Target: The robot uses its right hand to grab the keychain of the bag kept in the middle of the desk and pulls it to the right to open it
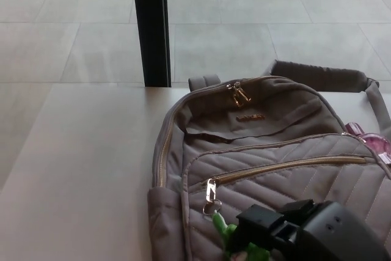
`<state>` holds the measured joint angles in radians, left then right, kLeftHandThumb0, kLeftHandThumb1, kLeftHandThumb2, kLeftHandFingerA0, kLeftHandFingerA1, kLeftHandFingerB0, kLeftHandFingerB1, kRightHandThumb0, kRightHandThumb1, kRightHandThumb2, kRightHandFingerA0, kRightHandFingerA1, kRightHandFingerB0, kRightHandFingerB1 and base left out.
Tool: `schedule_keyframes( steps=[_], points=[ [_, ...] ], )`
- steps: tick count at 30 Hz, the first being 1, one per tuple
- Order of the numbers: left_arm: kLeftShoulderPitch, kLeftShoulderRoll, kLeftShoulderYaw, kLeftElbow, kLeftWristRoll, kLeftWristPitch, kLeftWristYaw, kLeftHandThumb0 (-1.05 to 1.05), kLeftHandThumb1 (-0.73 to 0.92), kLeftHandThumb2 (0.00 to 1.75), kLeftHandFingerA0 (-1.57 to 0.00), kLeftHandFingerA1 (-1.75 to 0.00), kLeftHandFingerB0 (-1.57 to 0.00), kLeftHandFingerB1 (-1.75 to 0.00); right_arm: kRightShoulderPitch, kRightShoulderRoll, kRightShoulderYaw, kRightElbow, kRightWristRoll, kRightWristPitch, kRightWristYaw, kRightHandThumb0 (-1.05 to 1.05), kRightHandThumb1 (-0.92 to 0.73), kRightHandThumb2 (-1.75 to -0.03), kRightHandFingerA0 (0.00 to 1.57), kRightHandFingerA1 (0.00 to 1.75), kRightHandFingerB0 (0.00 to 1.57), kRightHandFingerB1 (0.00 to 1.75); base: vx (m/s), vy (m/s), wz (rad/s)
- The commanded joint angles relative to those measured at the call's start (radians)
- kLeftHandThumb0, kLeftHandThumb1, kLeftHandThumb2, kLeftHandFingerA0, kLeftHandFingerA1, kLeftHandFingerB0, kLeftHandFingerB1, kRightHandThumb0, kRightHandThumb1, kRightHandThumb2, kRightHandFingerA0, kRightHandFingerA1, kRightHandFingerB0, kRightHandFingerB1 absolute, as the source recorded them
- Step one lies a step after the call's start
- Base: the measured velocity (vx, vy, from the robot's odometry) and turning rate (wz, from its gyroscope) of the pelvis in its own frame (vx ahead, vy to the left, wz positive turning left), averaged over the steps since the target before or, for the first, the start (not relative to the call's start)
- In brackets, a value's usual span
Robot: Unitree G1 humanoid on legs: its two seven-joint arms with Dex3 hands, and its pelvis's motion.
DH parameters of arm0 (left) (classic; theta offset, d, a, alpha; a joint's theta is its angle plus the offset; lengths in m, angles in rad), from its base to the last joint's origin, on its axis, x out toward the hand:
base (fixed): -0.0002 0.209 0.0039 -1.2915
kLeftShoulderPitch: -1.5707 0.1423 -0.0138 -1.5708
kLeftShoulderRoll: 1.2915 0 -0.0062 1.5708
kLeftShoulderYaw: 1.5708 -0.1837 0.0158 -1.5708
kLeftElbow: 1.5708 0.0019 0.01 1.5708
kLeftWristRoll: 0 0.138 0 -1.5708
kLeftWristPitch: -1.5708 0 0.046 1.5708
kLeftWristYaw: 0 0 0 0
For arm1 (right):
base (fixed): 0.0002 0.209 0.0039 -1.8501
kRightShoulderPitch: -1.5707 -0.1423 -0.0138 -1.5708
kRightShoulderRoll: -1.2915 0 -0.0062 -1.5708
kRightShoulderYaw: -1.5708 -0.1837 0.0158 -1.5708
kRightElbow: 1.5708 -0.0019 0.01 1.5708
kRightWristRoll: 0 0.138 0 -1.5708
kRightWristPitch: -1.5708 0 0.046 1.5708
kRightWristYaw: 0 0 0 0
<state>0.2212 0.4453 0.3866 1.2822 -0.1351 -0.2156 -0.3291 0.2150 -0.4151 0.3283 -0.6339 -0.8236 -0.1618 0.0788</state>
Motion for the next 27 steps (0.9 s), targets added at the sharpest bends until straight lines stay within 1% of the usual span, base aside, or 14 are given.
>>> schedule_keyframes(
  steps=[1, 3, 6, 8, 9, 10, 14, 15, 19, 20, 21, 22, 24, 27],
  points=[
    [0.001, 0.022, 0.000, 0.005, -0.003, 0.008, 0.006, -0.82, 0.81, 1.21, -0.50, -0.60, -0.37, -0.52, 0.025, 0.001, -0.017, 0.053, -0.030, -0.024, -0.026, -0.36, -0.52, -1.34, 0.95, 1.75, 0.80, 1.58, 0.00, 0.000, 0.00],
    [0.004, 0.023, -0.002, 0.001, -0.003, 0.007, 0.001, -0.93, 0.92, 0.89, -0.54, -0.54, -0.43, -0.44, 0.023, 0.002, -0.015, 0.061, -0.030, -0.048, -0.041, -0.34, -0.55, -1.27, 0.92, 1.75, 0.79, 1.55, 0.00, 0.000, 0.00],
    [0.001, 0.018, -0.001, 0.002, -0.005, 0.007, 0.001, -0.84, 0.81, 1.20, -0.49, -0.60, -0.39, -0.53, 0.027, 0.002, -0.020, 0.057, -0.021, -0.053, -0.030, -0.35, -0.61, -1.20, 0.88, 1.75, 0.77, 1.57, 0.00, 0.000, 0.00],
    [0.001, 0.018, 0.002, 0.001, -0.009, 0.011, -0.005, -0.83, 0.80, 1.20, -0.48, -0.60, -0.38, -0.53, 0.025, 0.005, -0.021, 0.061, 0.000, -0.061, -0.026, -0.36, -0.61, -1.20, 0.89, 1.75, 0.80, 1.50, 0.00, 0.000, 0.00],
    [0.003, 0.018, 0.001, 0.000, -0.009, 0.008, -0.006, -0.94, 0.82, 0.95, -0.50, -0.57, -0.40, -0.47, 0.028, 0.016, -0.022, 0.062, 0.036, -0.056, -0.018, -0.34, -0.58, -1.26, 1.01, 1.75, 0.82, 1.57, 0.00, 0.000, 0.00],
    [0.004, 0.019, 0.000, 0.000, -0.008, 0.004, -0.006, -0.83, 0.80, 1.20, -0.48, -0.61, -0.40, -0.54, 0.026, 0.022, -0.022, 0.067, 0.054, -0.061, -0.021, -0.36, -0.58, -1.23, 0.94, 1.75, 0.80, 1.60, 0.00, 0.000, 0.00],
    [-0.004, 0.017, 0.004, 0.008, -0.010, 0.016, 0.003, -0.84, 0.80, 1.20, -0.48, -0.60, -0.39, -0.53, 0.017, 0.029, -0.033, 0.096, 0.104, -0.112, -0.050, -0.36, -0.58, -1.27, 0.98, 1.75, 0.79, 1.66, 0.00, 0.000, 0.00],
    [-0.004, 0.017, 0.004, 0.008, -0.010, 0.018, 0.001, -0.88, 0.92, 0.84, -0.52, -0.52, -0.43, -0.40, 0.017, 0.037, -0.036, 0.103, 0.122, -0.120, -0.059, -0.37, -0.58, -1.24, 0.99, 1.75, 0.82, 1.60, 0.00, 0.000, 0.00],
    [-0.001, 0.018, 0.008, 0.005, -0.015, 0.022, -0.003, -0.83, 0.81, 1.19, -0.48, -0.62, -0.38, -0.53, 0.006, 0.048, -0.051, 0.141, 0.165, -0.164, -0.081, -0.35, -0.56, -1.32, 0.98, 1.75, 0.74, 1.73, 0.00, 0.000, 0.00],
    [0.000, 0.018, 0.007, 0.003, -0.015, 0.019, -0.003, -0.93, 0.92, 0.85, -0.52, -0.56, -0.45, -0.46, 0.005, 0.049, -0.054, 0.143, 0.173, -0.165, -0.077, -0.34, -0.56, -1.34, 0.97, 1.75, 0.74, 1.75, 0.00, 0.000, 0.00],
    [0.004, 0.017, 0.003, -0.001, -0.010, 0.010, 0.003, -0.91, 0.92, 0.90, -0.54, -0.57, -0.43, -0.46, -0.001, 0.054, -0.061, 0.158, 0.192, -0.179, -0.085, -0.18, -0.69, -1.30, 1.19, 1.26, 1.13, 1.24, 0.00, 0.000, 0.00],
    [0.009, 0.018, -0.003, -0.004, -0.002, -0.001, 0.009, -0.86, 0.92, 0.84, -0.55, -0.53, -0.45, -0.41, -0.003, 0.058, -0.069, 0.159, 0.210, -0.174, -0.078, -0.32, -0.54, -1.34, 0.98, 1.75, 0.72, 1.75, 0.00, 0.000, 0.00],
    [0.006, 0.021, 0.002, -0.003, -0.008, 0.004, 0.005, -0.82, 0.81, 1.20, -0.49, -0.62, -0.39, -0.54, -0.017, 0.080, -0.086, 0.158, 0.240, -0.156, -0.075, -0.28, -0.49, -1.36, 1.00, 1.75, 0.75, 1.75, 0.00, 0.000, 0.00],
    [0.005, 0.021, 0.003, 0.003, -0.008, 0.004, 0.005, -0.94, 0.84, 0.94, -0.50, -0.56, -0.39, -0.46, -0.029, 0.106, -0.108, 0.146, 0.246, -0.128, -0.071, -0.28, -0.49, -1.37, 1.00, 1.75, 0.74, 1.75, 0.00, 0.000, 0.00]
  ],
)
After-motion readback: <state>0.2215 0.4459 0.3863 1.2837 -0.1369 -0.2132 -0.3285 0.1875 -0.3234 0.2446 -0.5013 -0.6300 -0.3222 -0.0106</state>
